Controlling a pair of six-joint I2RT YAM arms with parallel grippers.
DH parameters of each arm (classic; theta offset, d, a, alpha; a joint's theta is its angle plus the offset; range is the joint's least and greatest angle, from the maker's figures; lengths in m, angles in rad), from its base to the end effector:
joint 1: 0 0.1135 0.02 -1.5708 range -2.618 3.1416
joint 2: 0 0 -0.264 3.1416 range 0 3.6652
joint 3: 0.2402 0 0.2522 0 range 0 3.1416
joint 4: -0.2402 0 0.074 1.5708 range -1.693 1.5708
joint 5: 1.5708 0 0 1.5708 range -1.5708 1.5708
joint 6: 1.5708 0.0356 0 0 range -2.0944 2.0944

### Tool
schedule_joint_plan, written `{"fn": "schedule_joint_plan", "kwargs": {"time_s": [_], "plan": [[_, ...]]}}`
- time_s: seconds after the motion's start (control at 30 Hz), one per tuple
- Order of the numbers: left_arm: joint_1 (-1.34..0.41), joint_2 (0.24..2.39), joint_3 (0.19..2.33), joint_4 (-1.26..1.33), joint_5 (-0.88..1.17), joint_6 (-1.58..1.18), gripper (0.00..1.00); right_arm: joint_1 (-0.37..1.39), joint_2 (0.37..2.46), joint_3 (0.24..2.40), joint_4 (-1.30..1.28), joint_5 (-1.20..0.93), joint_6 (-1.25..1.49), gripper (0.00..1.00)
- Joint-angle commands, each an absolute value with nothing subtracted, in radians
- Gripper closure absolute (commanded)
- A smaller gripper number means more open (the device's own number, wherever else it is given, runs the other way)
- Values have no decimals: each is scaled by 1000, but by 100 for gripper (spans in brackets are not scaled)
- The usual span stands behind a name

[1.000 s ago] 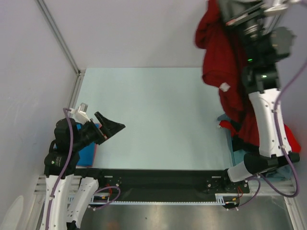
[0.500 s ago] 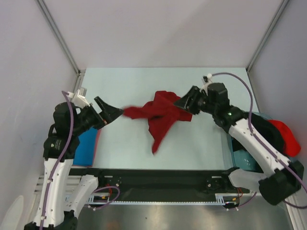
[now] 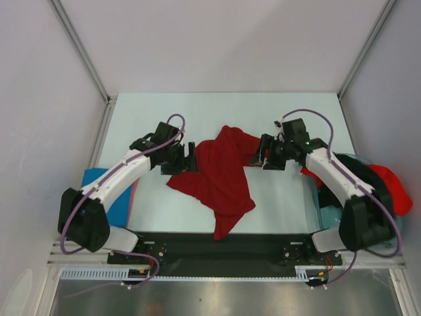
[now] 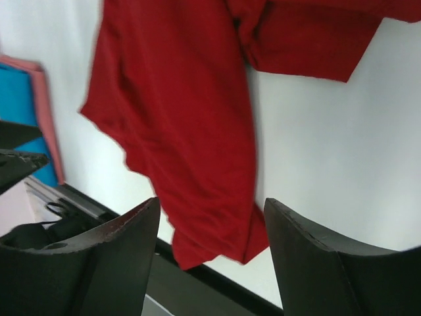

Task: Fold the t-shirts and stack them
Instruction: Move the tshirt to the center of the board, then flatten the tshirt out

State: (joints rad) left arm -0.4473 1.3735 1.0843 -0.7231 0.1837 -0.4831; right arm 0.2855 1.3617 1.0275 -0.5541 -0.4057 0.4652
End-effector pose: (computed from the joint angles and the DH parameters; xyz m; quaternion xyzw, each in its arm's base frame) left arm 0.2478 -0.1261 0.2676 0.0082 0.9575 -0.2019 0.2058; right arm 0.2682 0.0933 0.2653 0.0157 0.9253 0.2968 0.2354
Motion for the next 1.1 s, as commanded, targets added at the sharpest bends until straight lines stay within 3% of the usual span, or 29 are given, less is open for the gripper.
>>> {"fn": "schedule_joint_plan", "kwargs": {"time_s": [0.0,0.2,0.43,0.6,0.9,0.93,1.0,1.03,1.07], "plan": [[-425,1437,1097,-703,39,-397,8,285,1488,1156,-494,-408,378,29],[-253,1614,1052,-672,202,-439,7,276,1792,1370,-557,-383,321,28],[-250,1765,1071,-663,213,-393,5,321,1956,1483,-572,-492,250,30],[-249,1847,1127,-655,265,-379,12,324,2009,1505,-551,-555,258,42],[-249,1856,1190,-676,316,-365,60,344,2060,1476,-463,-663,339,57],[-249,1853,1190,-676,319,-365,74,345,2066,1467,-434,-684,368,59],[-249,1842,1193,-676,325,-368,87,344,2085,1457,-413,-680,390,67],[-249,1836,1193,-678,324,-371,99,342,2094,1462,-419,-660,402,73],[-249,1826,1195,-680,324,-377,100,342,2098,1468,-429,-647,405,78]]}}
